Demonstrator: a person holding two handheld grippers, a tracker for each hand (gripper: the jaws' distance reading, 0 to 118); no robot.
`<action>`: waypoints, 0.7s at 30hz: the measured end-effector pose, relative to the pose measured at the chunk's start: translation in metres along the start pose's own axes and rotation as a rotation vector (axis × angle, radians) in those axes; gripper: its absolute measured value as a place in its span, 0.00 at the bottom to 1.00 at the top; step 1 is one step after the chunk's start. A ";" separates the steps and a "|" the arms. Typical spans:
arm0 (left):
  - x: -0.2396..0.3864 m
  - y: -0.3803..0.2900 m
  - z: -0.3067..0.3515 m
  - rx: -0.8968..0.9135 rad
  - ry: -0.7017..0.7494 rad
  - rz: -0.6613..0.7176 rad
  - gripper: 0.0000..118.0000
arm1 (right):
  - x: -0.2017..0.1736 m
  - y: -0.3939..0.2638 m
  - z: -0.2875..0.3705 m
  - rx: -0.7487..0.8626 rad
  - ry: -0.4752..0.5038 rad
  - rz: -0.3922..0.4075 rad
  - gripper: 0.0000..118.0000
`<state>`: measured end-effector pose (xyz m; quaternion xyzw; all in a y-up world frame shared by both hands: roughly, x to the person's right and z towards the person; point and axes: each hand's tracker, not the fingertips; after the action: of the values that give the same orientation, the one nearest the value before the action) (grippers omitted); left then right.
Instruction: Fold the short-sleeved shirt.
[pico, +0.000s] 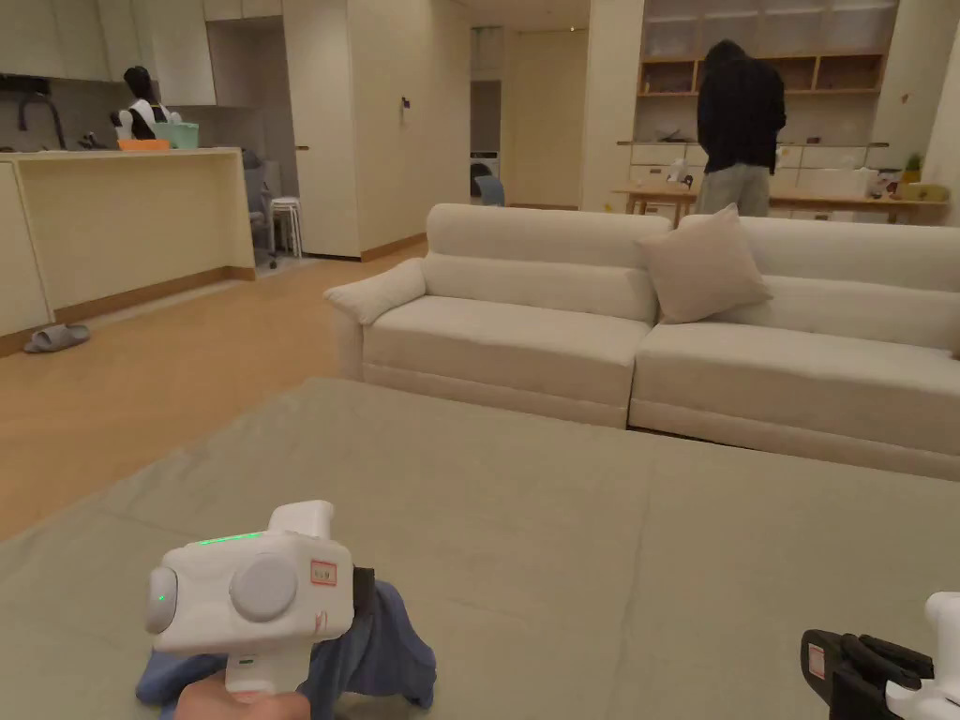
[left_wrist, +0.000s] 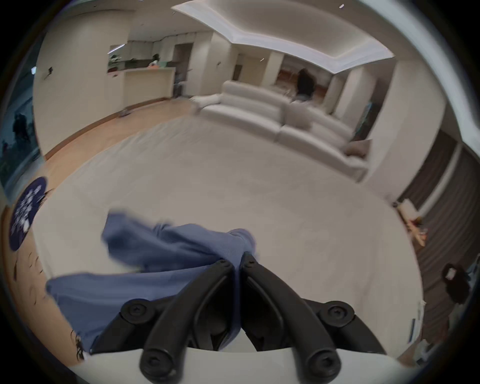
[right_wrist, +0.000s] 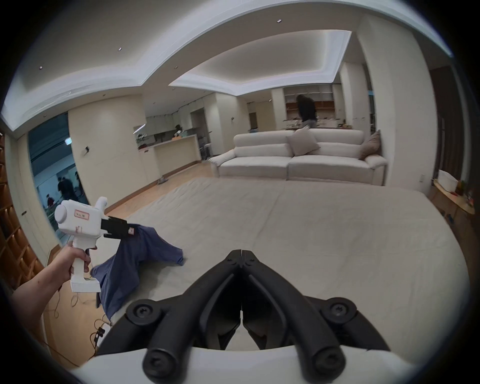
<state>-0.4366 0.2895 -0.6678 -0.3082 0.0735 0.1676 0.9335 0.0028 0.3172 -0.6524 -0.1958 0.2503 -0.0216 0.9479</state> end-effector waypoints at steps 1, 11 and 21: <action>0.037 0.007 0.006 0.018 -0.038 -0.063 0.01 | 0.012 0.005 0.018 0.020 -0.009 -0.005 0.00; 0.341 -0.064 0.056 -0.048 -0.478 -0.321 0.01 | 0.119 0.027 0.208 0.201 -0.253 -0.030 0.00; 0.454 -0.328 -0.003 -0.655 -0.391 -0.585 0.01 | 0.174 -0.006 0.309 0.208 -0.410 -0.099 0.00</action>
<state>0.1042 0.1617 -0.5981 -0.5567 -0.2498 -0.0331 0.7916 0.3039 0.3984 -0.4846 -0.1092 0.0392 -0.0537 0.9918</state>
